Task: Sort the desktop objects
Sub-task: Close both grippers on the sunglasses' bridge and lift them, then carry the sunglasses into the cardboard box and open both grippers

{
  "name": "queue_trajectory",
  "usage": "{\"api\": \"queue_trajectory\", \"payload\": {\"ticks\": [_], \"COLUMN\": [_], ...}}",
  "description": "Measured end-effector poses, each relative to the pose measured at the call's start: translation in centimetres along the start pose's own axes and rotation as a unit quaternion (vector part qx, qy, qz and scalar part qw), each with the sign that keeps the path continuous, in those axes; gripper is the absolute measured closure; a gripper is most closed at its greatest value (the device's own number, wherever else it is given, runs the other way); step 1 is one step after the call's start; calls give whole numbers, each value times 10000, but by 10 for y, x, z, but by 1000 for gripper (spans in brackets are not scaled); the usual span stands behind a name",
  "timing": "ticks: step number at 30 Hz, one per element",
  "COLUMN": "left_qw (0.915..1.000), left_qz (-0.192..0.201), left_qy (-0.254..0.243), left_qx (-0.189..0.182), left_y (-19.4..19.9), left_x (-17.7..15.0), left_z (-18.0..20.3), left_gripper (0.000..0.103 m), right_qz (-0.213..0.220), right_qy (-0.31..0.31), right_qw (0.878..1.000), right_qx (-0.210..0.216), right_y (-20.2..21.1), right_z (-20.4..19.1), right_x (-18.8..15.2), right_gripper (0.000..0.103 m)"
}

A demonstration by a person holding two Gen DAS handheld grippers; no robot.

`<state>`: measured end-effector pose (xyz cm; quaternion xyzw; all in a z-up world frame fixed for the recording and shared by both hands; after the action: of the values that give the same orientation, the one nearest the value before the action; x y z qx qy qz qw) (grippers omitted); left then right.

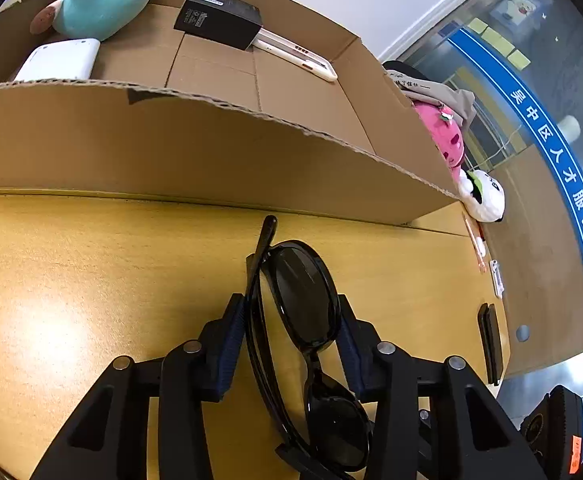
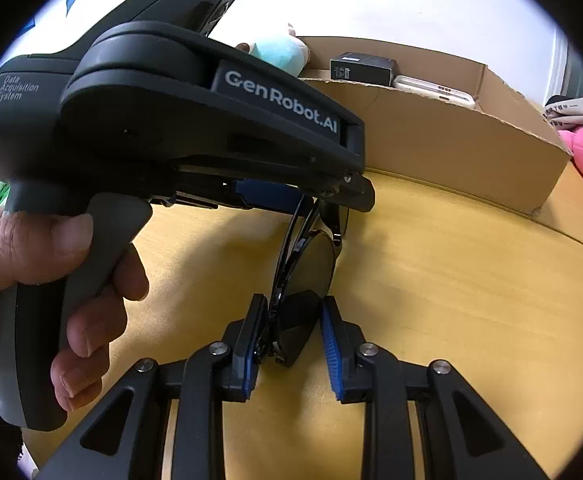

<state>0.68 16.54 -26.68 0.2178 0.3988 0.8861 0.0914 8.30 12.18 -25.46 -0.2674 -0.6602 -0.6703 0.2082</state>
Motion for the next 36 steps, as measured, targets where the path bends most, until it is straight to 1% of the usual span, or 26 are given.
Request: {"api": "queue_trajectory", "payload": {"ticks": [2, 8, 15, 19, 26, 30, 36], "left_qw": [10000, 9993, 9958, 9934, 9897, 9887, 9877], "left_qz": [2, 181, 508, 640, 767, 737, 656], "left_qy": [-63, -308, -715, -884, -1096, -1166, -1290], "left_qx": [-19, -119, -276, -348, -506, -584, -590], "left_y": [2, 22, 62, 80, 99, 100, 88], "left_x": [-1, 2, 21, 37, 73, 97, 140], "left_z": [5, 31, 76, 99, 134, 153, 170], "left_gripper": [57, 57, 57, 57, 57, 57, 57], "right_qz": [22, 320, 798, 1029, 1324, 1454, 1506], "right_qy": [-52, -144, -163, -217, -246, -359, -440], "right_qw": [10000, 9993, 9963, 9940, 9898, 9876, 9864], "right_qx": [-8, -125, -267, -309, -459, -466, -496], "right_y": [3, 26, 68, 88, 114, 123, 117], "right_z": [1, 7, 15, 25, 43, 62, 97], "right_x": [-1, 5, 33, 53, 89, 113, 149], "right_gripper": [77, 77, 77, 78, 78, 78, 78]}}
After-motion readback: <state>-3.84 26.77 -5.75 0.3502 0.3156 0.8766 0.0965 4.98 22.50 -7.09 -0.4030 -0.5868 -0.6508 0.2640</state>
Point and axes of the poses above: each gripper's, at about its wrist camera, not at the fingertips, and y roughly against the way its jaws point, z to its right, x to its top, the point moved 9 cm from there along -y, roughly the way its jaws point, and after that the axes turned 8 degrees about y, right-handed, at the moved point
